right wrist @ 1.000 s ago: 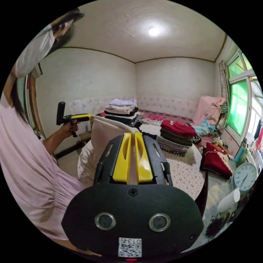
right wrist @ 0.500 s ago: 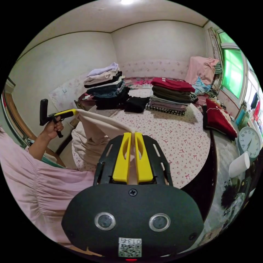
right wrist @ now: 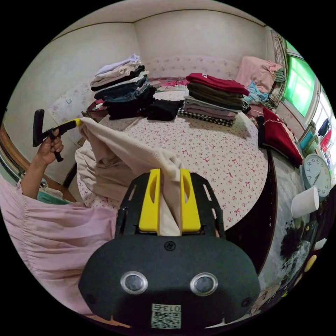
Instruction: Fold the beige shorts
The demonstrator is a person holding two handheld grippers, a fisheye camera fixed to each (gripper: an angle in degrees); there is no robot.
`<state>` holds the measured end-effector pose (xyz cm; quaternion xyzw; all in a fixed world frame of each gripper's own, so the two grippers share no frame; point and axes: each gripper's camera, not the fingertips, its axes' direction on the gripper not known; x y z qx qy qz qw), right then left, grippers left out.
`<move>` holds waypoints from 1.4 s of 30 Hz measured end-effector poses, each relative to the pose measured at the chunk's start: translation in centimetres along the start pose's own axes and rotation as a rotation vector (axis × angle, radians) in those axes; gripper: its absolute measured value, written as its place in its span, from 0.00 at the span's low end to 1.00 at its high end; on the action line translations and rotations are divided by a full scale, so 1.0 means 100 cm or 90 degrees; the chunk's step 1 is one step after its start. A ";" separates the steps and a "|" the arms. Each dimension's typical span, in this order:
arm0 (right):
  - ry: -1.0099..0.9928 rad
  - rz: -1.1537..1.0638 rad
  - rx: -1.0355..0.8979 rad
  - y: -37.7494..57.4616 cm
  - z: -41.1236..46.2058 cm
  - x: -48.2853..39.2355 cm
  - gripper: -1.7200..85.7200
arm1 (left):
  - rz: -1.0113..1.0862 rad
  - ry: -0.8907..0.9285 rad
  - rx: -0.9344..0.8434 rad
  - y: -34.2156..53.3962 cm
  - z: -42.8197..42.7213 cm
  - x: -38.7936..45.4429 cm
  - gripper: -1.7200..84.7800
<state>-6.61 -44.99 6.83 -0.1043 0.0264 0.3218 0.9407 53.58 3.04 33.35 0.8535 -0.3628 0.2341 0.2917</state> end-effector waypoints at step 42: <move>0.157 0.183 -0.004 -0.177 0.177 0.051 0.09 | -0.251 -0.163 -0.203 -0.001 0.139 -0.254 0.15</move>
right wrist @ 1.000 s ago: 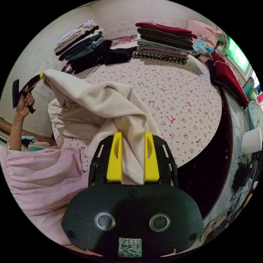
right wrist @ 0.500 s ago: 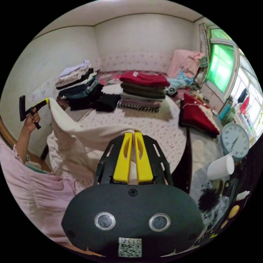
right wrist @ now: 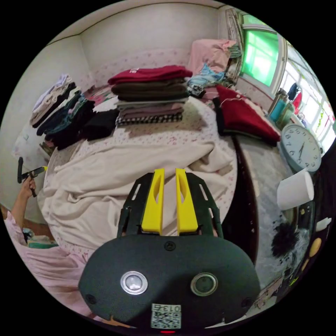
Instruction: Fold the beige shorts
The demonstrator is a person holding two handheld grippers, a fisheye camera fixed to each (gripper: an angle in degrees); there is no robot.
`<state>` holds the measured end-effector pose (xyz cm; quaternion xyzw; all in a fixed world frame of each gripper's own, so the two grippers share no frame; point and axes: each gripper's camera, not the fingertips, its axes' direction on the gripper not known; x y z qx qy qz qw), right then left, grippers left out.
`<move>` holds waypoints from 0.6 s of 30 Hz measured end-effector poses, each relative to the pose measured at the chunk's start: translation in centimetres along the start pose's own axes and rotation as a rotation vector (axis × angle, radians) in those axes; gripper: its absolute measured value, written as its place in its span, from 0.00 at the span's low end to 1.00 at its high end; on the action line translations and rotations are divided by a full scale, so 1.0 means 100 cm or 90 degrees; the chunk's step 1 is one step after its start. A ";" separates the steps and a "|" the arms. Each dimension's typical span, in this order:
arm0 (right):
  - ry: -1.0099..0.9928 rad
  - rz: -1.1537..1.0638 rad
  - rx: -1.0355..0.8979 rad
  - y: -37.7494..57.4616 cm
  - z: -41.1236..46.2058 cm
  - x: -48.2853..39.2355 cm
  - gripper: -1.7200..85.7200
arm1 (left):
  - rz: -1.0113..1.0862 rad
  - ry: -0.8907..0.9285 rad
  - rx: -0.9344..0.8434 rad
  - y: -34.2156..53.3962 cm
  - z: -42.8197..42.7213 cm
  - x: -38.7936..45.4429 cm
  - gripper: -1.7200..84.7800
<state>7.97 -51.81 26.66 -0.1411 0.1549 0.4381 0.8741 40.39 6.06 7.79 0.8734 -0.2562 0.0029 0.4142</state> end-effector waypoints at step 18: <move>-0.336 -0.423 -0.079 -0.143 0.106 -0.403 0.10 | 0.229 -0.078 -0.092 0.031 0.027 0.030 0.12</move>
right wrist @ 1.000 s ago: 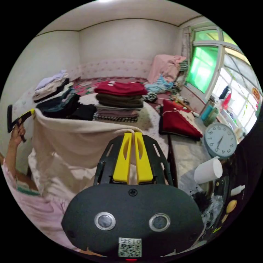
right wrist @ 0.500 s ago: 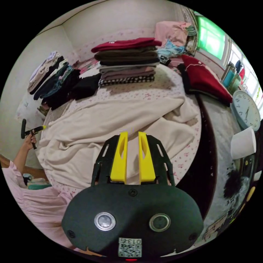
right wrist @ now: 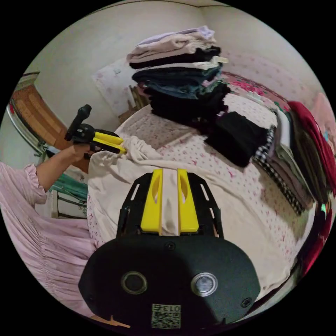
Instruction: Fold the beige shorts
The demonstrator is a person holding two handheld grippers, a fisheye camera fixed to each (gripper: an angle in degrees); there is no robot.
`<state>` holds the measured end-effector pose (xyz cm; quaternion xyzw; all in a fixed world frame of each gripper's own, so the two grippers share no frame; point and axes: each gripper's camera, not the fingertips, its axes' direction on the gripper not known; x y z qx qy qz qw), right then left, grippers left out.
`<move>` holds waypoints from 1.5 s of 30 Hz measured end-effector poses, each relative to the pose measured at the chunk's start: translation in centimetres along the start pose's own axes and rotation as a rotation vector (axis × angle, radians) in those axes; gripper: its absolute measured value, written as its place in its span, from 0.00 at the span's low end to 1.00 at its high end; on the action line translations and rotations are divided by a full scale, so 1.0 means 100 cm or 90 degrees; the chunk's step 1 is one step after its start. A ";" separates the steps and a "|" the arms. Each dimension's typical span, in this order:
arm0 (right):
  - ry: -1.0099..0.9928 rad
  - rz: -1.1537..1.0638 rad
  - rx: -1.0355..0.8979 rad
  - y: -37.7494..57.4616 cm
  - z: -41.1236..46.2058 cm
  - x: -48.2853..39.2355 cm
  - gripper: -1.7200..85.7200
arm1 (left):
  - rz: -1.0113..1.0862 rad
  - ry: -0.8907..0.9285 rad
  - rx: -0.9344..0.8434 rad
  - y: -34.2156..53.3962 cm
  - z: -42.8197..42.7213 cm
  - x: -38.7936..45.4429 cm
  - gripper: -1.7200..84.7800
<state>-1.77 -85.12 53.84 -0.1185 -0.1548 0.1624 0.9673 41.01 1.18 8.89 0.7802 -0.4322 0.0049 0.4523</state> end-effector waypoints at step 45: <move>0.063 -0.324 0.026 -0.292 0.133 -0.204 0.09 | -0.522 0.011 0.145 0.286 -0.080 0.034 0.13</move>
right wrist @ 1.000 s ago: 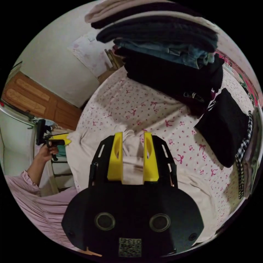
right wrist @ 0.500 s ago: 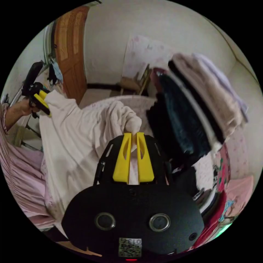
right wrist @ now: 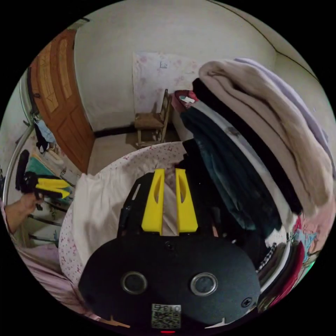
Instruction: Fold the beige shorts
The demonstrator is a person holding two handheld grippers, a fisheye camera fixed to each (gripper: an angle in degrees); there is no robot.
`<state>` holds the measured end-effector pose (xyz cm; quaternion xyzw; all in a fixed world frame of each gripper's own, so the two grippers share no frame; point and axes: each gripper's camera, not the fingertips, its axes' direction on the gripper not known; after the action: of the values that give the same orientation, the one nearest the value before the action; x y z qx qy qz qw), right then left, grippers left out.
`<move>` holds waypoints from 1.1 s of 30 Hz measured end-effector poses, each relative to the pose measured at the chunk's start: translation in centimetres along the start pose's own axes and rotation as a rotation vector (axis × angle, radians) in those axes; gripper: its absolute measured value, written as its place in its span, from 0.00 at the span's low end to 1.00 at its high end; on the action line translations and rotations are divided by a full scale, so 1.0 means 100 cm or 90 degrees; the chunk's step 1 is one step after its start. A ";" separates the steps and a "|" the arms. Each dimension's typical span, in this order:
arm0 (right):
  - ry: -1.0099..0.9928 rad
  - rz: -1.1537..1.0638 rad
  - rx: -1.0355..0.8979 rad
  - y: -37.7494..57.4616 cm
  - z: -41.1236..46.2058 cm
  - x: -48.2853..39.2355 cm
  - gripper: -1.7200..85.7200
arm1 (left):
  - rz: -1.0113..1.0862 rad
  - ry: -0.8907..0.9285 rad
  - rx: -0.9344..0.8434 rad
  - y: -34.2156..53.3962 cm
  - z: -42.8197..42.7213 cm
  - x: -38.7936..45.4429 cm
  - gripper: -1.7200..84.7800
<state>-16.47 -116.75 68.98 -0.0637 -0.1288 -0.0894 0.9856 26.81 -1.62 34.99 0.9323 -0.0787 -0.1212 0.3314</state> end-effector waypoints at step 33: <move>0.265 0.958 -0.122 0.977 -0.359 -0.123 0.14 | 0.861 0.017 -0.212 0.105 0.106 0.433 0.14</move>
<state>-0.58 -24.83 21.25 -0.2006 0.1445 0.5814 0.7751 64.68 -25.88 26.18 0.6168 -0.6183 0.1124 0.4740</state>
